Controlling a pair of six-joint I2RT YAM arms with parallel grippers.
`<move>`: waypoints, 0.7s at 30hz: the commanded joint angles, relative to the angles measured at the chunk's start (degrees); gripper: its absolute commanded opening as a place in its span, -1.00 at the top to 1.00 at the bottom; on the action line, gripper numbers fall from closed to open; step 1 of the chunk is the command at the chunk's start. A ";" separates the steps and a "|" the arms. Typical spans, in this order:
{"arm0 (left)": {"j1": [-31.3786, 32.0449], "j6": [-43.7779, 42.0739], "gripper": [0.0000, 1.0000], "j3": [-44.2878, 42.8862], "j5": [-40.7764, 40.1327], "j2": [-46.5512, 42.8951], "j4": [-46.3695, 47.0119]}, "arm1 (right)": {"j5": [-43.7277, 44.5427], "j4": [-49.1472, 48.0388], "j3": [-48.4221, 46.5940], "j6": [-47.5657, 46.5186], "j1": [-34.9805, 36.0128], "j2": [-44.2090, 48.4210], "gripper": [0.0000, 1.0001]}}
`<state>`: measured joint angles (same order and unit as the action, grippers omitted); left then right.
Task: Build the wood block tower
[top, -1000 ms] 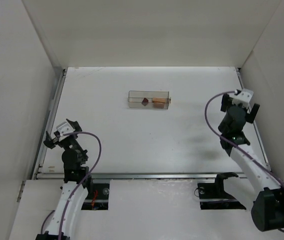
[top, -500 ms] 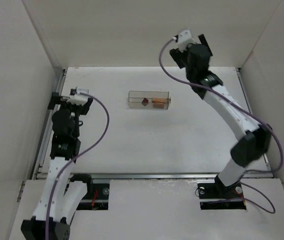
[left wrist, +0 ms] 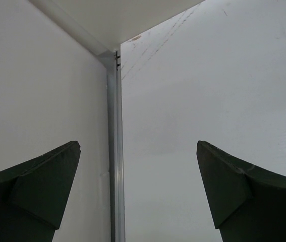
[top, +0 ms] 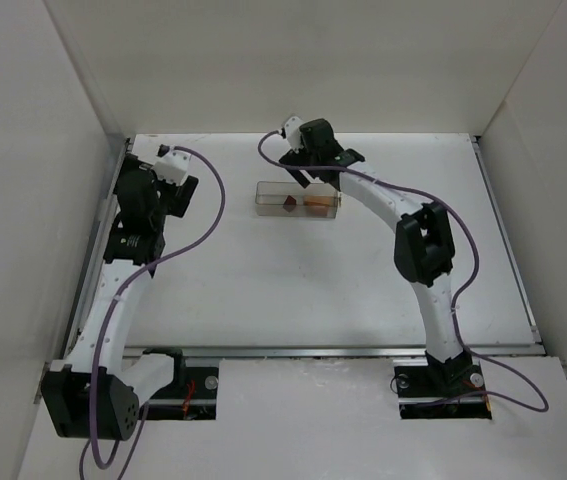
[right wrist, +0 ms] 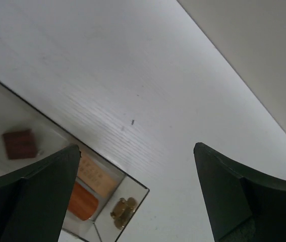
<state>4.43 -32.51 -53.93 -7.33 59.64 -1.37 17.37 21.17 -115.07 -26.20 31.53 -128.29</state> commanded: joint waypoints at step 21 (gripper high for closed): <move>-0.03 0.70 -1.00 -4.95 2.59 7.42 0.14 | -20.80 7.04 -2.89 9.50 -5.60 -6.10 -0.61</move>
<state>4.43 -32.49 -56.07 -5.69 67.53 -2.48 -3.64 29.19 -118.19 -17.74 26.24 -135.92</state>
